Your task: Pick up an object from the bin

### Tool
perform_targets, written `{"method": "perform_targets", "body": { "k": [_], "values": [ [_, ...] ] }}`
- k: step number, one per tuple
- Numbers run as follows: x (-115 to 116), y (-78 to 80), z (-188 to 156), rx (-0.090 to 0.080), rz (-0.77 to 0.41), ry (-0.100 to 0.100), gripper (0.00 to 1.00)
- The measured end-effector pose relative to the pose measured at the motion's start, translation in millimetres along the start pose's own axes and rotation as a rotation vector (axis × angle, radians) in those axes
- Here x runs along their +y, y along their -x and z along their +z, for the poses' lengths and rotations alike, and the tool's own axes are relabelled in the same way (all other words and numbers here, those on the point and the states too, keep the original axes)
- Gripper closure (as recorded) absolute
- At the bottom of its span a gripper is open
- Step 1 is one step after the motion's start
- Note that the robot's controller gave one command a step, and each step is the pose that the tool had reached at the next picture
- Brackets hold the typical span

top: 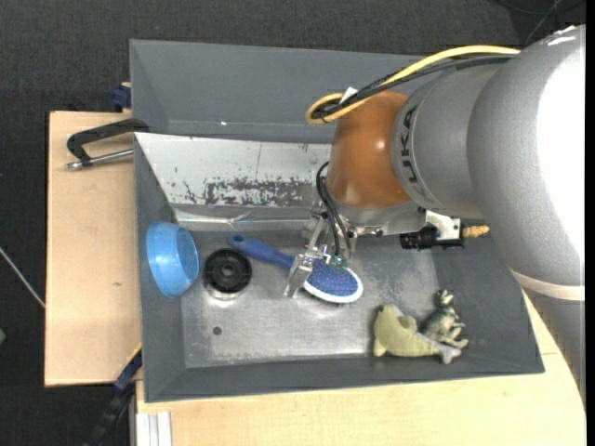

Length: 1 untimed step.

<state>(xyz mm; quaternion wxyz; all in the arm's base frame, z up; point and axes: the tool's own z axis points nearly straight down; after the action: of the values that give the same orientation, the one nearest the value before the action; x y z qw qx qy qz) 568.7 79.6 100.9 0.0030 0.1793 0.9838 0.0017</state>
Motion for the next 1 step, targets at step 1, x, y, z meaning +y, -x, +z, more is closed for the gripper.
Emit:
{"method": "perform_targets", "body": {
  "k": [1],
  "values": [
    [-2.4, 8.6, 27.6, 0.001, 0.180, 0.001, 0.00]
  ]
}}
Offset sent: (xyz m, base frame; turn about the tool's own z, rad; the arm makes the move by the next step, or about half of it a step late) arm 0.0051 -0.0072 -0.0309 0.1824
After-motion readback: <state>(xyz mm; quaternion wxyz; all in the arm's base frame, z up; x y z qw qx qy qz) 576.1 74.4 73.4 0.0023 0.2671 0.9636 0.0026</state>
